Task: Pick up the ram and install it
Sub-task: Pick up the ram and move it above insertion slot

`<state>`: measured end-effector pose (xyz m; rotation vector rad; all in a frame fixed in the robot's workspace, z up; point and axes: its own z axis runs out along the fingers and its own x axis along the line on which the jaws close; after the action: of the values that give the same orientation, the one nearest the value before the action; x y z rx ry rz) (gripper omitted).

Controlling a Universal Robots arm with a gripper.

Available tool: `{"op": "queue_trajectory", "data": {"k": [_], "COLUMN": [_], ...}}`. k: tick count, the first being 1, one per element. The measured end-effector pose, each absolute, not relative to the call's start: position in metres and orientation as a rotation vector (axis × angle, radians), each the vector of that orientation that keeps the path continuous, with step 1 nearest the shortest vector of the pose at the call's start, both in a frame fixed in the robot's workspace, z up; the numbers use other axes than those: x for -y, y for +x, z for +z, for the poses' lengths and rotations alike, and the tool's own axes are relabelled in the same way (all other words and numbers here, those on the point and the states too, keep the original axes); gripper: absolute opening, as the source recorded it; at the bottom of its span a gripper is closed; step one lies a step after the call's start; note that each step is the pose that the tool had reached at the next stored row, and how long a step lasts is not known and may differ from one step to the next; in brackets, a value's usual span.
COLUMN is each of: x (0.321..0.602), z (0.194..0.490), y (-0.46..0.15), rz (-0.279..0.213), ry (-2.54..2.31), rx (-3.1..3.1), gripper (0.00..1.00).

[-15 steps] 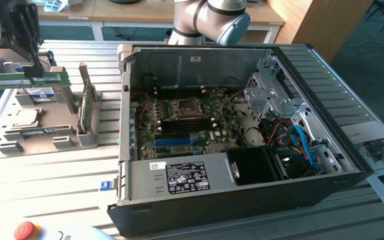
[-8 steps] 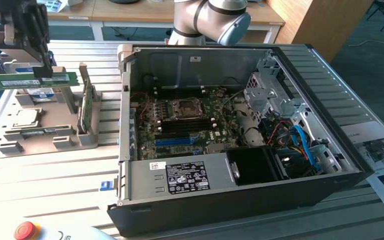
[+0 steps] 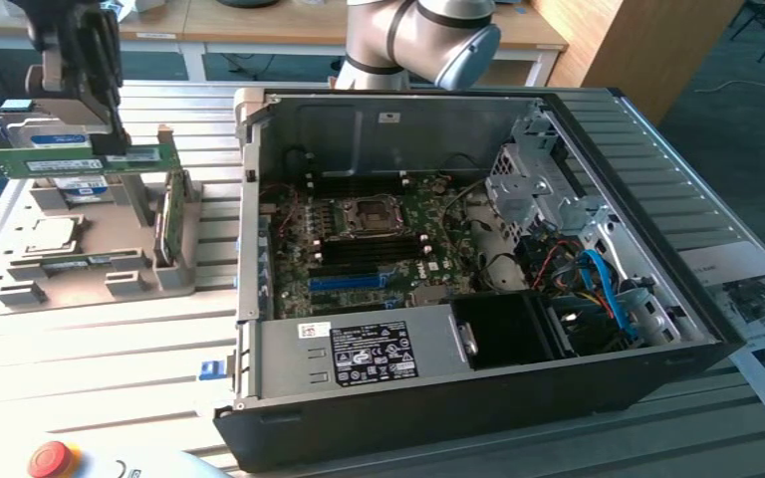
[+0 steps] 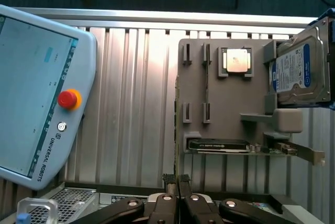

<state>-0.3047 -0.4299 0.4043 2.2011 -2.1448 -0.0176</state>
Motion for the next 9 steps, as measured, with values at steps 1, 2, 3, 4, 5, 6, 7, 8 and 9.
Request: {"op": "queue_trajectory", "data": {"k": [1, 2, 3, 4, 5, 6, 7, 8, 9], "x": [0.43, 0.43, 0.43, 0.431, 0.431, 0.431, 0.431, 0.431, 0.431], "z": [0.404, 0.404, 0.404, 0.404, 0.404, 0.404, 0.404, 0.404, 0.404], "y": [-0.302, -0.3, -0.298, -0.295, -0.293, -0.291, -0.289, -0.287, -0.284], "rz": [-0.018, -0.018, -0.018, -0.019, -0.019, -0.019, -0.019, -0.019, -0.019], "ry": [2.201, 2.201, 2.201, 2.201, 2.201, 2.2, 2.2, 2.2, 2.2], "rx": [2.145, 2.144, 2.144, 2.144, 2.144, 2.144, 2.144, 2.144, 2.144], "gripper": [0.12, 0.12, 0.12, 0.12, 0.12, 0.12, 0.12, 0.12, 0.12]}}
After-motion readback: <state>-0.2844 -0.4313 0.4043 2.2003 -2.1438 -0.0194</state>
